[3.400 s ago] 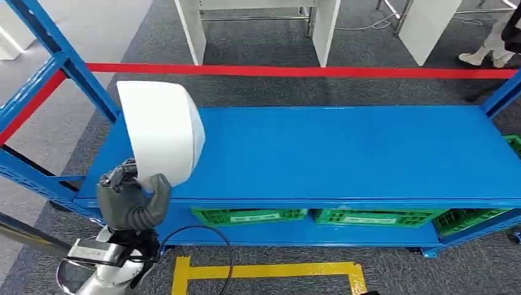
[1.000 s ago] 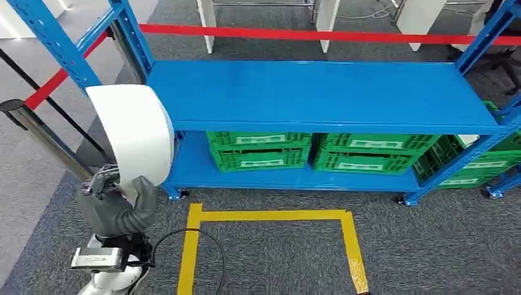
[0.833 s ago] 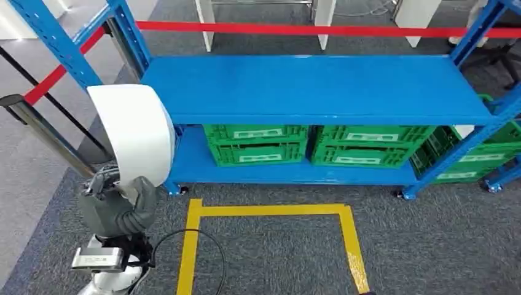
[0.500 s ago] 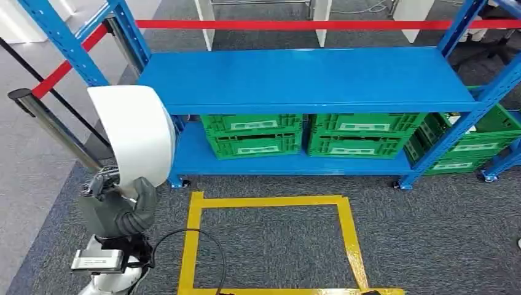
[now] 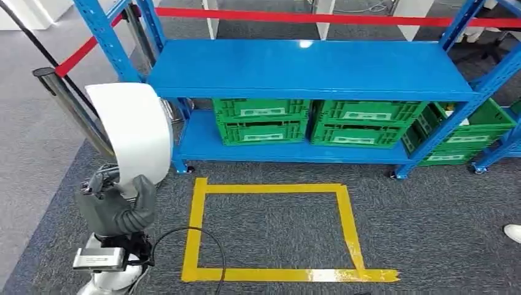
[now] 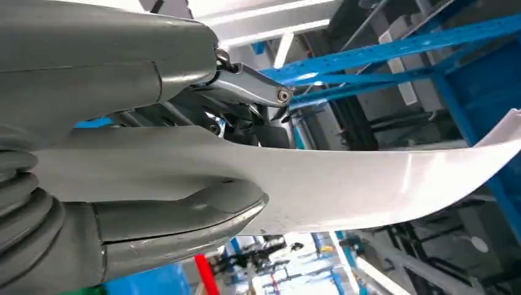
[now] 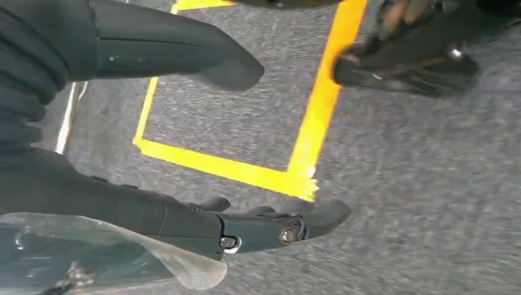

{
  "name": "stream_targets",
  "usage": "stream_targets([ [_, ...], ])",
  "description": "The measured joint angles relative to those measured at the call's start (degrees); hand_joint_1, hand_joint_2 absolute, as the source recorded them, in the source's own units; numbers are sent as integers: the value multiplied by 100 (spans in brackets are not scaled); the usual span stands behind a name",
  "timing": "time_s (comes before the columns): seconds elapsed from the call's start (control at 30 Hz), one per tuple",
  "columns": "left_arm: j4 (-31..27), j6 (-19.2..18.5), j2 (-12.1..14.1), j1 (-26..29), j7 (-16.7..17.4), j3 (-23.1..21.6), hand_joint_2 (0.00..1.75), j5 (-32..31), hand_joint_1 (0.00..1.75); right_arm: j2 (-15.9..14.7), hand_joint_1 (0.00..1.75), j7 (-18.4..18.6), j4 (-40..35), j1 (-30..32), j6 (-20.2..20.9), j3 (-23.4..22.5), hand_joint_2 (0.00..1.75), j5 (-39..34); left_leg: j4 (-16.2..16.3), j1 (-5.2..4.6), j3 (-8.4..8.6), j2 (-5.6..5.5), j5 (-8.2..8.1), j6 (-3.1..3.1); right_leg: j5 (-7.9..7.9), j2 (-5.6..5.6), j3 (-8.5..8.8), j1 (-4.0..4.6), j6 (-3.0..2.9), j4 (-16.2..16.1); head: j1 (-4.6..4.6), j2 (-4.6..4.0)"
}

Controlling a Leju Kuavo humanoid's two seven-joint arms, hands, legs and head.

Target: Take the parts from the cabinet and place them on the table.

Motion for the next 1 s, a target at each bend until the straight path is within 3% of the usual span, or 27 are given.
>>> stream_targets([
  [0.03,0,0,0,4,0,0,175,0,175,-2,0,-2,0,0,-2,2,175,0,43,8,-102,2,57,-20,276,0,201,-7,7,-181,-5,0],
  [0.07,0,0,0,6,0,2,175,0,175,-4,0,-2,-2,-5,-4,0,175,2,107,21,-223,-1,112,-48,453,-1,526,-18,15,-579,-4,0],
  [0.1,-2,0,-2,5,2,4,175,0,175,-7,0,0,-2,-15,-4,0,175,2,179,21,-303,-6,147,-84,399,0,905,-37,26,-1085,-2,0],
  [0.13,-7,0,-4,5,7,11,175,0,175,-4,0,-2,-2,-27,-4,2,175,4,274,-13,-391,-8,162,-109,177,0,1350,-32,31,-1679,9,0],
  [0.17,-11,0,-6,5,7,15,175,-2,175,-4,0,-7,-2,-32,-4,2,175,4,311,-17,-425,1,203,-140,12,21,1439,-20,-44,-1911,-9,0],
  [0.23,-13,2,-15,4,9,15,175,-2,175,-4,0,-11,-2,-22,-4,2,175,4,295,-5,-438,6,316,-181,51,21,1305,7,-119,-1841,-4,0],
  [0.27,-13,2,-13,11,9,15,175,-2,175,0,0,-9,2,10,-2,2,175,4,300,0,-467,1,358,-212,119,3,1255,-21,-193,-1846,9,0],
  [0.3,-13,2,-13,24,9,15,175,-2,175,7,0,-9,9,-3,0,2,175,4,351,18,-509,-30,183,-261,169,-24,1186,-31,-253,-1844,5,0],
  [0.33,-13,2,-7,32,9,15,175,0,175,4,0,0,9,2,-4,0,175,4,553,22,-548,-34,-173,-304,234,-29,1121,-30,-291,-1843,-26,0],
  [0.4,-13,4,-7,28,9,13,175,0,175,2,0,-2,9,-8,-4,0,175,4,1381,52,-689,-34,-884,-366,369,-36,1031,-27,-321,-1832,-39,0],
  [0.43,-13,2,-4,30,9,15,175,0,175,2,0,-2,9,-10,-4,0,175,4,1800,60,-743,-35,-1042,-379,412,-34,932,-26,-325,-1830,-48,0],
  [0.47,-13,2,-4,32,9,15,175,0,175,2,0,0,9,-3,-4,0,175,7,2036,63,-733,-36,-1002,-383,474,-36,854,-25,-318,-1821,-48,0],
  [0.5,-13,4,-4,36,5,15,175,-2,175,2,0,0,9,6,-4,0,175,9,2057,65,-638,-36,-784,-375,532,-45,774,-24,-313,-1809,-46,0],
  [0.53,-13,2,-4,41,4,15,175,-2,175,2,0,0,9,7,-4,0,175,11,1851,65,-452,-37,-575,-355,572,-45,713,-23,-306,-1803,-48,0],
  [0.6,-20,2,-4,47,4,15,175,2,175,4,0,2,9,-1,-4,0,175,11,870,50,195,-44,-324,-261,638,-39,662,-16,-285,-1797,-50,0],
  [0.63,-28,4,-4,46,4,18,175,7,175,9,0,2,11,-1,-4,0,175,11,379,32,495,-50,-417,-191,666,-39,642,-11,-264,-1791,-42,0],
  [0.67,-41,4,-4,47,4,22,175,22,175,9,0,4,11,-1,-4,0,175,11,162,20,608,-45,-468,-173,695,-33,617,0,-230,-1782,-44,0],
  [0.77,-50,4,-7,51,2,39,175,52,175,9,0,11,11,1,-4,0,175,11,30,-6,549,-46,-494,-126,803,-58,536,-10,-104,-1786,-44,0],
  [0.8,-52,4,-17,60,2,46,175,57,175,2,0,11,11,5,-7,0,175,11,-39,67,563,-26,-413,-86,748,-52,461,-19,-90,-1740,-39,0],
  [0.83,-52,4,-18,58,0,57,175,61,175,0,0,11,11,7,-9,0,175,11,-55,59,536,-21,-379,-44,573,-25,374,-2,-73,-1579,-33,0],
  [0.87,-57,4,-31,63,-2,61,175,68,175,0,0,11,11,2,-9,0,175,11,-41,53,486,-21,-346,-11,327,-6,215,-6,-63,-1216,-9,0],
  [0.93,-59,4,-31,92,-2,77,175,85,175,0,0,-9,11,5,26,2,175,7,-13,25,387,-13,-300,-1,-114,-3,-174,-10,-28,-235,-7,0],
  [0.97,-59,4,-31,100,-2,79,175,92,175,0,0,-20,11,12,64,0,175,2,6,14,345,-11,-278,0,-176,-3,-252,-10,-18,7,-9,0],
  [1.0,-59,4,-31,108,-2,81,175,92,175,-4,0,-46,11,18,136,-2,175,-15,31,9,309,-12,-264,0,-95,-2,-186,-8,-15,-39,-4,0],
])
